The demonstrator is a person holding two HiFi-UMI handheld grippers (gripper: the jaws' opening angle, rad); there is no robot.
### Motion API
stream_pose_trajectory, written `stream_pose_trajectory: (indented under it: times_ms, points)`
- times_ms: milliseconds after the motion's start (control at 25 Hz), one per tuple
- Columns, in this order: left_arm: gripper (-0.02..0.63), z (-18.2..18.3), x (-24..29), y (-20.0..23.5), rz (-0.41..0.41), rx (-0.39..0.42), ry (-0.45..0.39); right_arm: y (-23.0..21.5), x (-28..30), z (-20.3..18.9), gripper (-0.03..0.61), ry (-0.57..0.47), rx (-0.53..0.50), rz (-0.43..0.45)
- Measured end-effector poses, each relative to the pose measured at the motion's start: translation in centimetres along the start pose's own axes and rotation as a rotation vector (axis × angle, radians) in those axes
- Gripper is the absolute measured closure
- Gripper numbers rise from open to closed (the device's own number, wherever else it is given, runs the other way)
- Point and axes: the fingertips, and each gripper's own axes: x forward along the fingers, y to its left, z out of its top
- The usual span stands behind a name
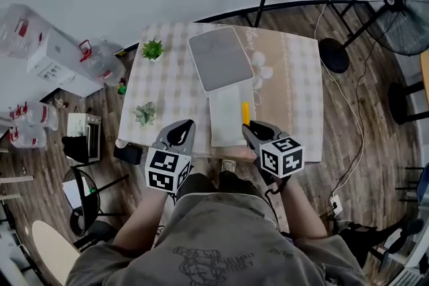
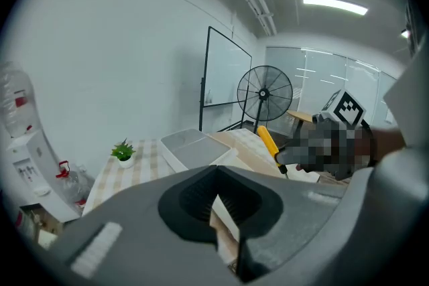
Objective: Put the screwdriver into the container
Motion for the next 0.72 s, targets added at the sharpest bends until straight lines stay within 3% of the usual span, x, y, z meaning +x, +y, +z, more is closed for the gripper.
stream_pose_trajectory:
  times_ms: [360,720]
  points:
    - [0.612,-3.6,2.7,2.6,0.024,-0.064,0.111,-1.0,6.4,-2.5,0.480,0.191,-0.044,0.036]
    - [0.612,-6.0,3.6,6.4,0.011,-0.100,0.163,-1.6,12.2,-5.5,0.480,0.428,-0.077,0.030]
